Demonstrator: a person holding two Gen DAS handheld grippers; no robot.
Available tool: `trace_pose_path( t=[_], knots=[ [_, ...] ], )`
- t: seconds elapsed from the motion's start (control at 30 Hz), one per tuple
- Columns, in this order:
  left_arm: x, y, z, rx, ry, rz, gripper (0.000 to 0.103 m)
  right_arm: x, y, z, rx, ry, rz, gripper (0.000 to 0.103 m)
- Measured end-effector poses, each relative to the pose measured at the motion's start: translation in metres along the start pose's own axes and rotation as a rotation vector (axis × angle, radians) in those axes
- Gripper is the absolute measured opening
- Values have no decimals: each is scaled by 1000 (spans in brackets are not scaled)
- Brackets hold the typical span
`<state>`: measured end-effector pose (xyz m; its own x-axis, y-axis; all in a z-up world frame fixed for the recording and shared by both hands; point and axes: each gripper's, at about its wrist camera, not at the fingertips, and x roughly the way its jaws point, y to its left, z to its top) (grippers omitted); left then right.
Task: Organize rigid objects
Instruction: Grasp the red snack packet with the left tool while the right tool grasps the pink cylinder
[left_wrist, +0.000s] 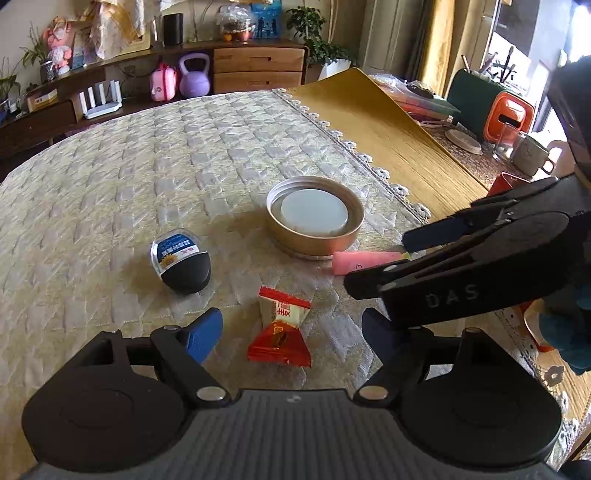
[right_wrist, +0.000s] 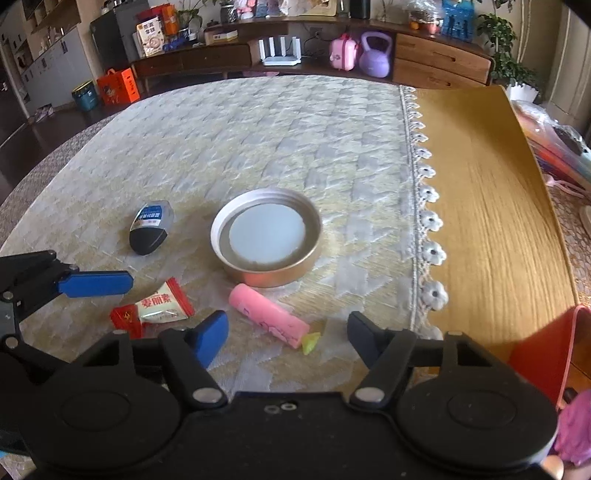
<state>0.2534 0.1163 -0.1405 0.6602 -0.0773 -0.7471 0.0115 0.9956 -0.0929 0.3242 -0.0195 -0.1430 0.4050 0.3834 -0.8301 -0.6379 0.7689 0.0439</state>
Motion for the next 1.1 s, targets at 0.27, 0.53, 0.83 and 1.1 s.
trace_pose_path(
  t=[0.27, 0.53, 0.83, 1.1],
  knots=[
    [2, -3, -1, 34, -15, -15, 67, 5, 8, 4, -62, -5, -21, 56],
    [-3, -3, -3, 47, -16, -44, 40, 1, 19, 2, -124, -3, -14, 29],
    [-6, -6, -4, 50, 4, -36, 25, -5, 25, -5, -128, 3, -22, 14],
    [-17, -10, -10, 17, 18, -39, 24, -26, 13, -25, -5, -8, -35, 14]
  ],
)
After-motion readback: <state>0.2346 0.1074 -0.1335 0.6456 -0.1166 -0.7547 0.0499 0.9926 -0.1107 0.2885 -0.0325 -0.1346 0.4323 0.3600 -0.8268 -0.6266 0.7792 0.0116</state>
